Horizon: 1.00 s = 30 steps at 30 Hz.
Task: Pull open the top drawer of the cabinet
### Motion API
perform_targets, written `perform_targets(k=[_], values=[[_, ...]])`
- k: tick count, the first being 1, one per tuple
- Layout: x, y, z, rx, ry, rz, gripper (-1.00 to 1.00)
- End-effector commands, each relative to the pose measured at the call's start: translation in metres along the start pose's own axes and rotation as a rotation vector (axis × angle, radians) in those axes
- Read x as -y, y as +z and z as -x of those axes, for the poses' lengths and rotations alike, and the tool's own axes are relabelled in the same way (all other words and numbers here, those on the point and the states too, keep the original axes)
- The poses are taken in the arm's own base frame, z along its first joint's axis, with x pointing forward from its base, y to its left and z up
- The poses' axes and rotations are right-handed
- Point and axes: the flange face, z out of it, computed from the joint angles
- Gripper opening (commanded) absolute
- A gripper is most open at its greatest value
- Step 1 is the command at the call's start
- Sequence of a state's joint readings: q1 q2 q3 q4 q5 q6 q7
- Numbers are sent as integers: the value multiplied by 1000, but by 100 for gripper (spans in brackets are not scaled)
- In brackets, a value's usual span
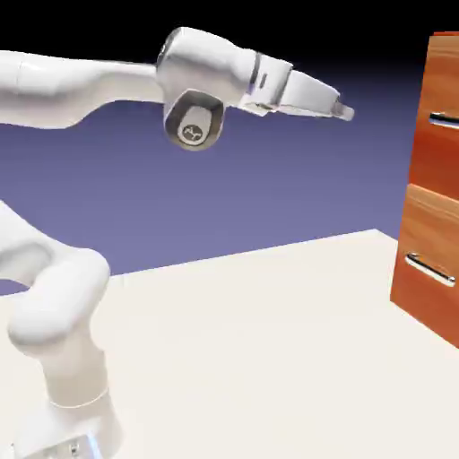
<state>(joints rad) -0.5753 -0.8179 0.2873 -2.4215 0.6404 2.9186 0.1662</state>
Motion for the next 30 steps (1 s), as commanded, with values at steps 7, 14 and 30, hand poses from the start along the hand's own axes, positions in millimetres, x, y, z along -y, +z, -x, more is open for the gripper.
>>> perform_targets(k=[7, 14, 30], values=[[52, -63, -50, -217, -110, -57, 0], [124, -102, -58, -394, -293, -107, 0], [277, -5, 35, -558, -884, -185, 0]])
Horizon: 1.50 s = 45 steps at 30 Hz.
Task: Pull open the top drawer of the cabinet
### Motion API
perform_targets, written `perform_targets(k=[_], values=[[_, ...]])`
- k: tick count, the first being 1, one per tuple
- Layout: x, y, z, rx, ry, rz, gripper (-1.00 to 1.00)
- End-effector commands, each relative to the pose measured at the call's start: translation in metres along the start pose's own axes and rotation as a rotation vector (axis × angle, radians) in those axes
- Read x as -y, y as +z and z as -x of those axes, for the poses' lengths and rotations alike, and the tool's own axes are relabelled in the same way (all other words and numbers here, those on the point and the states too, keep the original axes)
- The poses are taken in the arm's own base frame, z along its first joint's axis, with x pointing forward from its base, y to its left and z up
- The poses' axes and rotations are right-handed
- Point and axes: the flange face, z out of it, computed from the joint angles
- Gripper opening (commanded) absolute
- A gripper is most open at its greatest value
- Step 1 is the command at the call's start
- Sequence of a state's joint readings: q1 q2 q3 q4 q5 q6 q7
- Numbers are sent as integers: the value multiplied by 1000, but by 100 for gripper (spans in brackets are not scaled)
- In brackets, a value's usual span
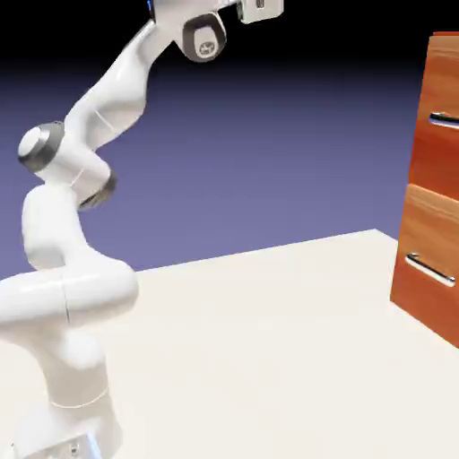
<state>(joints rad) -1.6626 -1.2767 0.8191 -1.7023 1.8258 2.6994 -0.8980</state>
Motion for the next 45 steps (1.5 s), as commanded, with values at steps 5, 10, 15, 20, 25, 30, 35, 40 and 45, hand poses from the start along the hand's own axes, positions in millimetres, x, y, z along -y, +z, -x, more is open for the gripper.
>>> perform_targets(k=[5, 10, 15, 20, 25, 30, 35, 40, 45], values=[[47, 62, 59, 17, -167, -82, 0], [74, 128, 146, 58, -306, -172, 0], [79, 187, 258, 114, -406, -266, 0], [67, 222, 352, 160, -450, -332, 0], [74, 245, 353, 158, -449, -329, 0], [80, 263, 359, 159, -450, -330, 0], [80, 266, 362, 160, -450, -332, -100], [75, 249, 358, 160, -450, -332, -100], [69, 226, 353, 160, -450, -332, -100]])
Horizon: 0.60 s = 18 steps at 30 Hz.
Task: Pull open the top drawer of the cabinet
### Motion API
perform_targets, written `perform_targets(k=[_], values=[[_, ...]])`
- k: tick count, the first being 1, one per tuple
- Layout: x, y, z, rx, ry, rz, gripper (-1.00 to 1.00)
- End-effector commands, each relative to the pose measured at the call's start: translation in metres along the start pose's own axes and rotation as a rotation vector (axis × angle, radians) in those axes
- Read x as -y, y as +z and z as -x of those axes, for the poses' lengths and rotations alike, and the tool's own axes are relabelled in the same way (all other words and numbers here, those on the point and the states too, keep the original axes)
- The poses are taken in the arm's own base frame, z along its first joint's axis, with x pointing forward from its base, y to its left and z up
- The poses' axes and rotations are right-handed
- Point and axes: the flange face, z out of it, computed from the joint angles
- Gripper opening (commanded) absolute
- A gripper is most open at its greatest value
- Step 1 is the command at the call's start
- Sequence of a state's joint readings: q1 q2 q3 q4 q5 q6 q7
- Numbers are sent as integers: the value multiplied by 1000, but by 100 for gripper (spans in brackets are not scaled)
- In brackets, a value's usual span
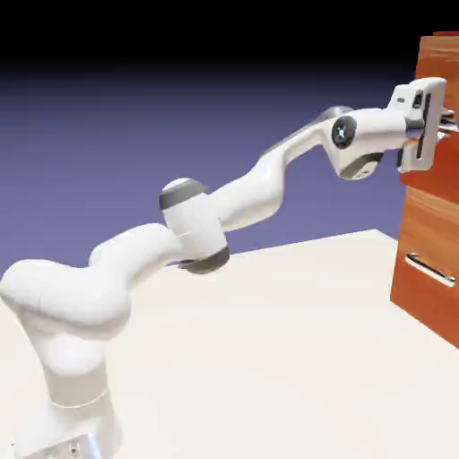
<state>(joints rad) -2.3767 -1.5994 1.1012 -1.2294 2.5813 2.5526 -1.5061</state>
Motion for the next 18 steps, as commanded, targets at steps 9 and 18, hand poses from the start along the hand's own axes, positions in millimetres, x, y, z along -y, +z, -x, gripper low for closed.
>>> perform_targets(k=[9, 18], values=[[0, -57, 0, 0, 0, 1, -100], [0, -132, 0, 0, 0, 1, -100]])
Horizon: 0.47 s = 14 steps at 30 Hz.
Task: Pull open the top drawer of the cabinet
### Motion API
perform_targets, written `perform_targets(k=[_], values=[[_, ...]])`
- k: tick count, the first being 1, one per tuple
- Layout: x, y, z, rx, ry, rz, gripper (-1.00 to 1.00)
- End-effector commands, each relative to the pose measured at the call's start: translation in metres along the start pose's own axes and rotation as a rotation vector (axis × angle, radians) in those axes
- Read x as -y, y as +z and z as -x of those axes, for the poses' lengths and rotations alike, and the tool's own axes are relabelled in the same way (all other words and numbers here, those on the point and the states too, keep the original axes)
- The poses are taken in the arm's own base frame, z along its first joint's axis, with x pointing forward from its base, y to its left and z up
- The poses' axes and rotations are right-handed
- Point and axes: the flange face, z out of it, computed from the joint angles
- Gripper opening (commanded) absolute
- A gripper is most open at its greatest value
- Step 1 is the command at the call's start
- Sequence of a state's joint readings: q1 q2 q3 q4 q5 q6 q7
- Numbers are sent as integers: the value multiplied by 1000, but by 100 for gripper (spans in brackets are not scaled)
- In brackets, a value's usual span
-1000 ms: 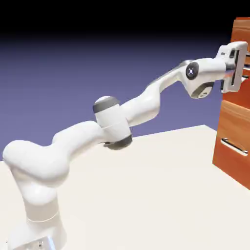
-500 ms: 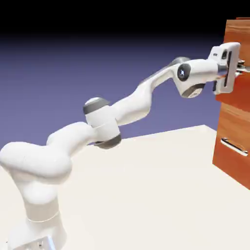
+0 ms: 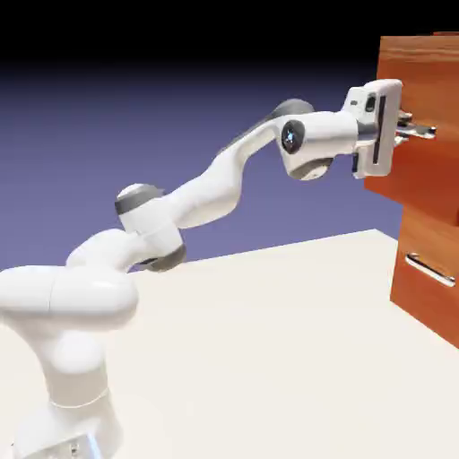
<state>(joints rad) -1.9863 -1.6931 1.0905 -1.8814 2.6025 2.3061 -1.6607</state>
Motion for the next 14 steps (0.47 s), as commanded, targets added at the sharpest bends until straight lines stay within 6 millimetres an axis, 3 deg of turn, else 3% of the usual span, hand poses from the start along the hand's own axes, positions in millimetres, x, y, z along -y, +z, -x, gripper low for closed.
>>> perform_targets(k=[1, 10, 11, 12, 13, 14], values=[[0, -9, 0, -2, 0, 1, -100], [0, -104, 0, -2, 0, 1, -100], [0, -106, 0, -2, 1, 0, -100], [0, -106, 0, -2, 1, 0, 100], [0, -106, 0, -2, 1, 0, 100], [0, -118, -1, -2, -1, 1, 100]])
